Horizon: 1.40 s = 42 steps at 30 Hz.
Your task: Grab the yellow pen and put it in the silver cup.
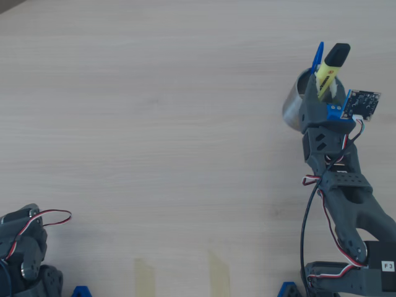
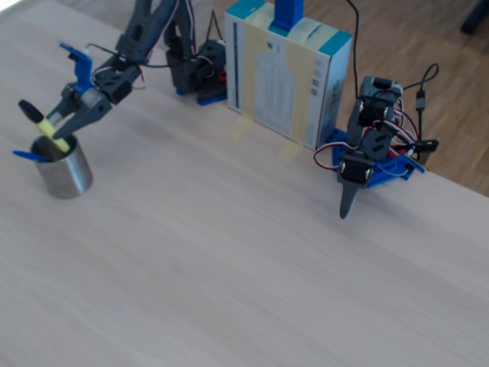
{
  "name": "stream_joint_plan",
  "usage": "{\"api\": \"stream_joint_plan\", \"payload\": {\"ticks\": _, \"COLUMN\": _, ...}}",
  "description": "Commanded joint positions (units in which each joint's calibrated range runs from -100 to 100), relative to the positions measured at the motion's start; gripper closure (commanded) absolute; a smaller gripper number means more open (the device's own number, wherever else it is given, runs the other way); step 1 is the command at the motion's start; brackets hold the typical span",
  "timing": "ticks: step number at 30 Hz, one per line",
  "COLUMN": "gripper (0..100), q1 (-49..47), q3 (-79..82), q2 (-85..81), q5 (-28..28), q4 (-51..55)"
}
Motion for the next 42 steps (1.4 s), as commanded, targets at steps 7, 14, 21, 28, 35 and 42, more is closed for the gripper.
{"api": "stream_joint_plan", "payload": {"ticks": 7, "gripper": 93, "q1": 0.66, "q3": 3.91, "q2": -1.28, "q5": 0.43, "q4": -0.4}}
{"api": "stream_joint_plan", "payload": {"ticks": 14, "gripper": 93, "q1": 0.66, "q3": 5.18, "q2": -1.28, "q5": 0.43, "q4": -0.4}}
{"api": "stream_joint_plan", "payload": {"ticks": 21, "gripper": 93, "q1": 0.75, "q3": 5.18, "q2": -1.28, "q5": 0.43, "q4": -0.4}}
{"api": "stream_joint_plan", "payload": {"ticks": 28, "gripper": 92, "q1": 0.83, "q3": 5.9, "q2": -1.28, "q5": 0.43, "q4": -0.4}}
{"api": "stream_joint_plan", "payload": {"ticks": 35, "gripper": 92, "q1": 0.83, "q3": 5.54, "q2": -1.36, "q5": 0.43, "q4": -0.4}}
{"api": "stream_joint_plan", "payload": {"ticks": 42, "gripper": 92, "q1": 0.83, "q3": 5.18, "q2": -1.36, "q5": 0.43, "q4": -0.4}}
